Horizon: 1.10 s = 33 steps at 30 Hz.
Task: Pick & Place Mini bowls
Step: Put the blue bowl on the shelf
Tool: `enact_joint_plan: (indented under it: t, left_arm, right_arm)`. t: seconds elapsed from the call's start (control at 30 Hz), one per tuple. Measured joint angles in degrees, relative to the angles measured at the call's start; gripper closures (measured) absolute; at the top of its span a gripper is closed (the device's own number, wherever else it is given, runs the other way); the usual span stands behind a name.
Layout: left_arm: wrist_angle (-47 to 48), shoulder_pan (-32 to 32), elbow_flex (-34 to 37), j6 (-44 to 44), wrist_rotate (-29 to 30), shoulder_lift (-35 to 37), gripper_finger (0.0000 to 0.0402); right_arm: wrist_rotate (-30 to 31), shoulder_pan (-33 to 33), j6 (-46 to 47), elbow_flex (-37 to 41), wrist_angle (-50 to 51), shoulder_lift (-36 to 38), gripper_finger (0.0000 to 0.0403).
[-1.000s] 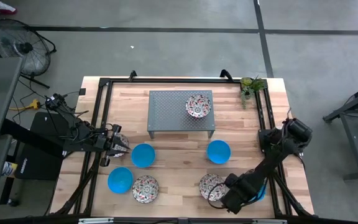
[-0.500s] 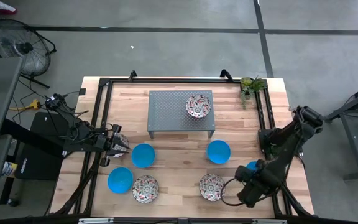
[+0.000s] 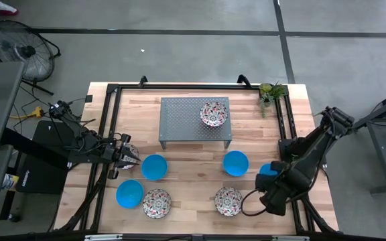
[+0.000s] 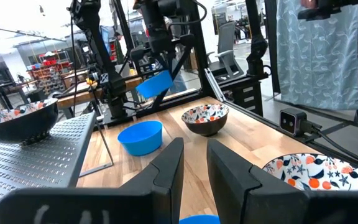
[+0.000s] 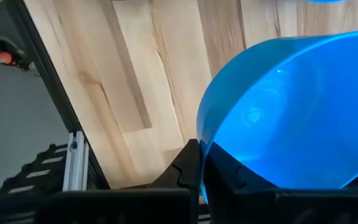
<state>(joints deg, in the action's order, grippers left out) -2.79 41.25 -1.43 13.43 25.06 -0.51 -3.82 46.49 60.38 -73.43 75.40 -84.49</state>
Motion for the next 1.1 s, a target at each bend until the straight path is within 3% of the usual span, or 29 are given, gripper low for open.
enact_joint_plan:
  t: [0.4, 0.73, 1.1]
  left_arm:
    - [0.0, 0.0, 0.0, 0.0, 0.0, 0.0, 0.0335]
    - [0.0, 0.0, 0.0, 0.0, 0.0, 0.0, 0.0335]
    - [0.0, 0.0, 0.0, 0.0, 0.0, 0.0, 0.0335]
  right_arm:
    - [-0.4, -8.3, -7.9, -1.6, 0.8, 1.8, 0.0403]
    - [10.4, -15.5, -12.0, -12.5, 3.2, 1.6, 0.0403]
    - [14.4, -22.8, -22.9, -24.9, 10.3, -8.3, 0.0403]
